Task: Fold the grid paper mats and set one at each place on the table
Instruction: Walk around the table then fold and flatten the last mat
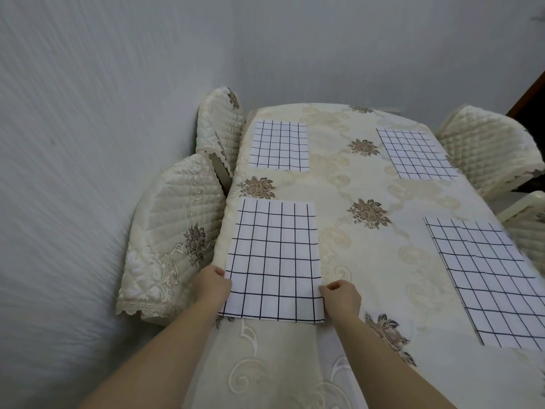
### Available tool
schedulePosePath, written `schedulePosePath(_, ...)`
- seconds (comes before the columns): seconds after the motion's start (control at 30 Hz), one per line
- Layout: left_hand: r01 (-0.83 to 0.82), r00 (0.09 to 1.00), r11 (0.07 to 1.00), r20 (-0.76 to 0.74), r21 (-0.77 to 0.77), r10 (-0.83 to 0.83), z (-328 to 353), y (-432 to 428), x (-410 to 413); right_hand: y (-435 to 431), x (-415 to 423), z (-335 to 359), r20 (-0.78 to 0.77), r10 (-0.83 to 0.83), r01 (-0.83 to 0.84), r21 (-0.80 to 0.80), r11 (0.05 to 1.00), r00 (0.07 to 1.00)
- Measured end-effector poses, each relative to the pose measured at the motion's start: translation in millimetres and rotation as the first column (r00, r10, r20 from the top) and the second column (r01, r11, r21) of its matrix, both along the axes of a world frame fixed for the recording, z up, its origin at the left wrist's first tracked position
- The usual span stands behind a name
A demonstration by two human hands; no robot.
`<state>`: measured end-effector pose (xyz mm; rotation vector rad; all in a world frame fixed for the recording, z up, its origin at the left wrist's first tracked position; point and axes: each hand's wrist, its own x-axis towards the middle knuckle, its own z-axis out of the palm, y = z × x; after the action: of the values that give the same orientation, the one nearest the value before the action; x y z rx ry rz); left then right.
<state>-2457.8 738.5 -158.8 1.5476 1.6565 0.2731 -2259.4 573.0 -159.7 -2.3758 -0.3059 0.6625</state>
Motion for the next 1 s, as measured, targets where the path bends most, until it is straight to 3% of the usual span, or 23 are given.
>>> schedulePosePath(0.13, 0.105, 0.991, 0.984, -0.092, 0.147, -0.092, 9, 0, 6, 4, -1, 5, 0.113, 0.031, -0.035, 0.039, 0.999, 0.993)
schedulePosePath(0.27, 0.342, 0.94, 0.9, -0.087, 0.271, -0.331, 16, -8, 25, 17, -9, 7, 0.211, 0.236, -0.252, 0.052, 0.966, 0.949)
schedulePosePath(0.4, 0.62, 0.782, 0.722, -0.173, 0.306, -0.598, 9, -28, 50, 33, -32, 7, 0.324, 0.531, -0.545, -0.053, 0.837, 0.783)
schedulePosePath(0.47, 0.758, 0.651, 0.581, -0.298, 0.297, -0.698, -1, -40, 61, 37, -45, 0, 0.323, 0.633, -0.628, -0.134, 0.767, 0.704)
schedulePosePath(0.53, 0.818, 0.575, 0.517, -0.383, 0.251, -0.723, -10, -48, 68, 37, -53, -6, 0.307, 0.687, -0.66, -0.202, 0.723, 0.659)
schedulePosePath(0.7, 0.812, 0.544, 0.579, -0.447, 0.068, -0.71, -15, -57, 64, 28, -48, -1, 0.207, 0.751, -0.675, -0.336, 0.657, 0.627)
schedulePosePath(0.8, 0.796, 0.521, 0.604, -0.474, -0.03, -0.71, -13, -52, 58, 27, -38, -1, 0.145, 0.703, -0.638, -0.322, 0.699, 0.696)
schedulePosePath(0.93, 0.771, 0.526, 0.632, -0.485, -0.074, -0.699, -8, -35, 42, 24, -24, -4, 0.099, 0.677, -0.617, -0.334, 0.713, 0.729)
schedulePosePath(1.0, 0.745, 0.575, 0.665, -0.449, -0.059, -0.684, -9, -26, 30, 23, -21, -5, 0.106, 0.694, -0.627, -0.349, 0.697, 0.713)
